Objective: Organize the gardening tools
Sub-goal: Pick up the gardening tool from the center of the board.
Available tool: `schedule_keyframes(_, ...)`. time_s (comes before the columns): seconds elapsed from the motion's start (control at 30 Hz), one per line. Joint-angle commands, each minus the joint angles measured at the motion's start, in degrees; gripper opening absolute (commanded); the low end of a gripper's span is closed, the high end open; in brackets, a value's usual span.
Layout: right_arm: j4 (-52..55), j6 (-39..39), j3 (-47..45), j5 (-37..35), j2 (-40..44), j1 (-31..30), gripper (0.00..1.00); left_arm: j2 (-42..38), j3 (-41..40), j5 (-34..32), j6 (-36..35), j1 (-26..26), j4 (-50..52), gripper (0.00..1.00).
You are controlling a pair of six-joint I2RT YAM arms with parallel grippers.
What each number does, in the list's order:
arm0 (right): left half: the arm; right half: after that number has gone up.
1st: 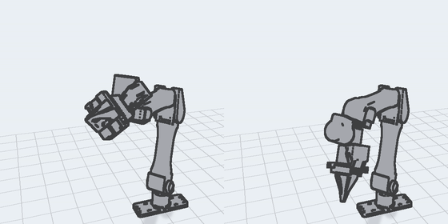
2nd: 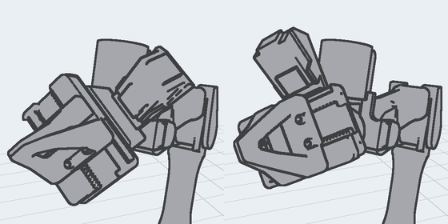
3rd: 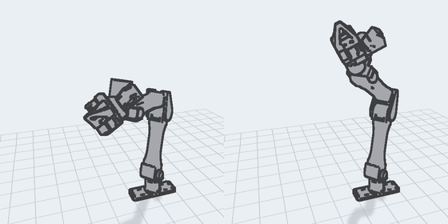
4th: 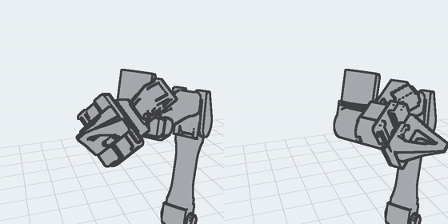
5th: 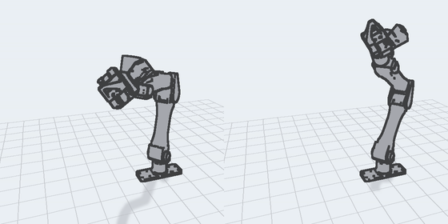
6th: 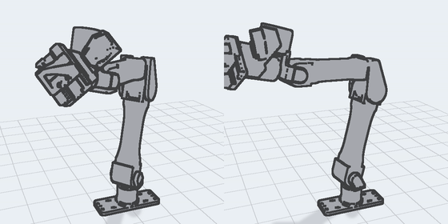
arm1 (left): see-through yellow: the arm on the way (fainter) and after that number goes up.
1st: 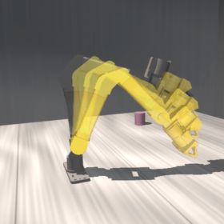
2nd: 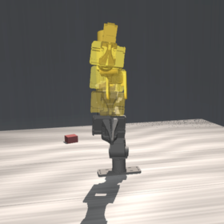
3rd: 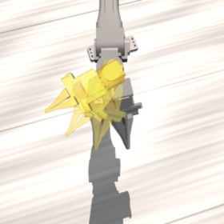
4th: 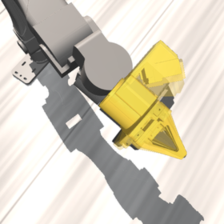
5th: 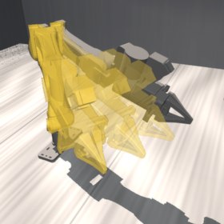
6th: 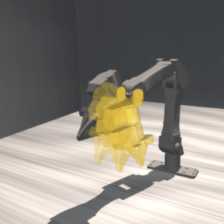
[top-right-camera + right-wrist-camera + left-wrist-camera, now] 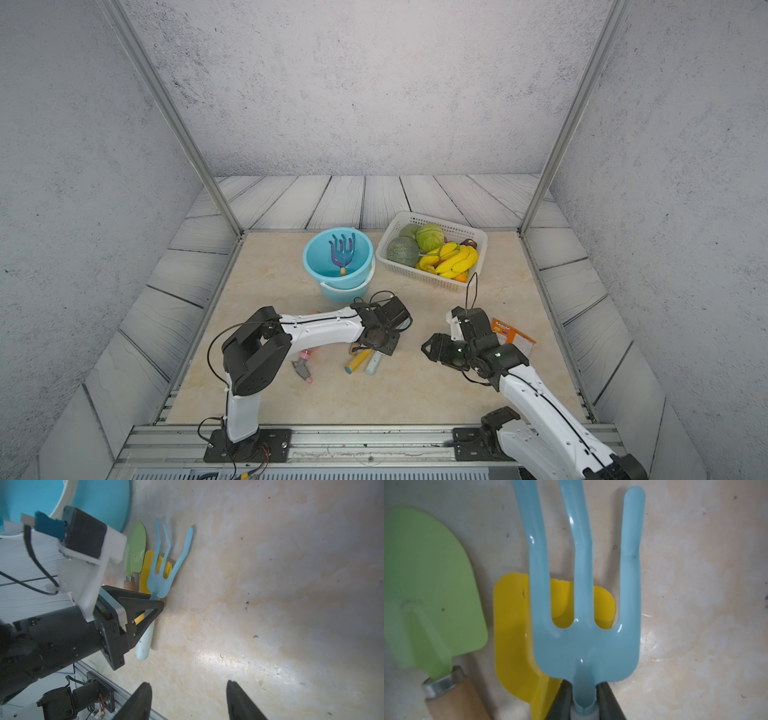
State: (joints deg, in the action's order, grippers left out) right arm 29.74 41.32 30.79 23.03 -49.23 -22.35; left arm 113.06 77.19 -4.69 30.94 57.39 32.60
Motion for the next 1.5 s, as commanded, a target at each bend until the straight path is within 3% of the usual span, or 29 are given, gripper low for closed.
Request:
schedule_keyframes(0.0,-0.4,0.2,-0.6,0.2,1.1,-0.2,0.62,-3.0,1.3,-0.2,-0.2,0.2,1.0,0.12)
schedule_keyframes(0.4,0.2,0.0,0.3,-0.9,1.8,-0.2,0.62,-7.2,1.1,1.4,-0.4,0.2,0.0,0.02)
schedule_keyframes(0.67,0.7,-1.2,2.7,-1.4,1.3,-0.2,0.64,-13.0,-0.4,1.1,-1.1,0.1,-2.1,0.01)
schedule_keyframes(1.0,0.5,-3.3,8.0,0.2,-2.1,-0.2,0.66,-22.1,-2.3,-4.6,-3.4,-0.3,-4.9,0.0)
schedule_keyframes(1.47,0.8,-6.0,17.0,3.9,-9.6,-0.3,0.69,-34.6,-5.6,-7.3,-7.0,-10.4,-11.9,0.0)
